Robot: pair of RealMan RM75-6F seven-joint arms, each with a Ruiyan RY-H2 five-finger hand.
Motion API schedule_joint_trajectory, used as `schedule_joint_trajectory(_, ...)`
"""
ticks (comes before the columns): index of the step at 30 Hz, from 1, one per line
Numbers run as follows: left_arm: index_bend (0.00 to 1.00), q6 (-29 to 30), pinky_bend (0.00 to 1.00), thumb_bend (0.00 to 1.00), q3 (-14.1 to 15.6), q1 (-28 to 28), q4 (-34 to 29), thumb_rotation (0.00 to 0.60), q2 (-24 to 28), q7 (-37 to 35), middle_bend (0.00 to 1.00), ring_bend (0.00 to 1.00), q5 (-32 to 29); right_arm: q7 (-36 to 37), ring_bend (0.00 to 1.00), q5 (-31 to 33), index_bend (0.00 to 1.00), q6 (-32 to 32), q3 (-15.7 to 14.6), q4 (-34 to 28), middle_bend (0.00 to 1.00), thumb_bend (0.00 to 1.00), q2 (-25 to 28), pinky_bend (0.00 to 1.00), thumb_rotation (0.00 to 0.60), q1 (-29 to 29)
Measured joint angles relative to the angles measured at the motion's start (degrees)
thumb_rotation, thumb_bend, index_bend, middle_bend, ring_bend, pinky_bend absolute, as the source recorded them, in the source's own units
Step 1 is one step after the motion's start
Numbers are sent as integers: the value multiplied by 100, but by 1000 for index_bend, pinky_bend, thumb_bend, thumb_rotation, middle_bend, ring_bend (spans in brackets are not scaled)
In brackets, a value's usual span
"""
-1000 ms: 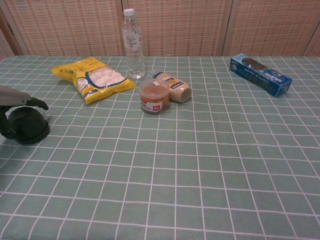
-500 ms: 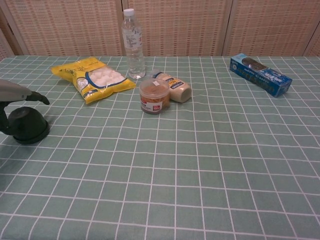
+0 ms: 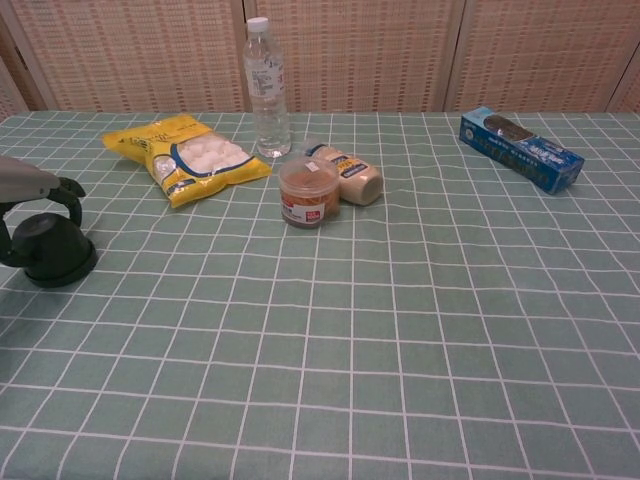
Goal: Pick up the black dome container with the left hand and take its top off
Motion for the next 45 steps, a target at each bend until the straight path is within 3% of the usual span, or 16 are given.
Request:
schedule_joint_trajectory(10, 482, 229, 109, 323, -104, 166, 13, 600, -42, 8, 46, 0, 344, -23, 0, 13, 0, -44, -1, -6, 0, 77, -4, 0, 600, 19)
schedule_joint_trajectory(23, 492, 288, 110, 323, -347, 356, -463, 600, 373, -232, 45, 0, 624, -106, 0, 27, 0, -114, -9, -10, 0, 77, 3, 0, 600, 43)
schedule_joint_trajectory(29, 489, 635, 111, 327, -394, 452, -307, 600, 414, -72, 47, 0, 551, -77, 0, -2, 0, -52, -14, -29, 0, 77, 48, 0, 600, 25)
schedule_joint_trajectory(34, 450, 662, 113, 336, -390, 554, 106, 600, 368, 96, 45, 0, 173, -55, 0, -17, 0, -48, -21, -39, 0, 76, 65, 0, 600, 27)
schedule_joint_trajectory(39, 414, 291, 110, 340, -389, 647, 416, 600, 327, 105, 28, 0, -185, -69, 0, -39, 0, -70, -32, -42, 0, 77, 54, 0, 600, 36)
schedule_joint_trajectory(45, 102, 195, 106, 341, -358, 690, 569, 600, 234, 306, 0, 0, -411, -117, 0, -28, 0, -114, -37, -54, 0, 77, 25, 0, 600, 50)
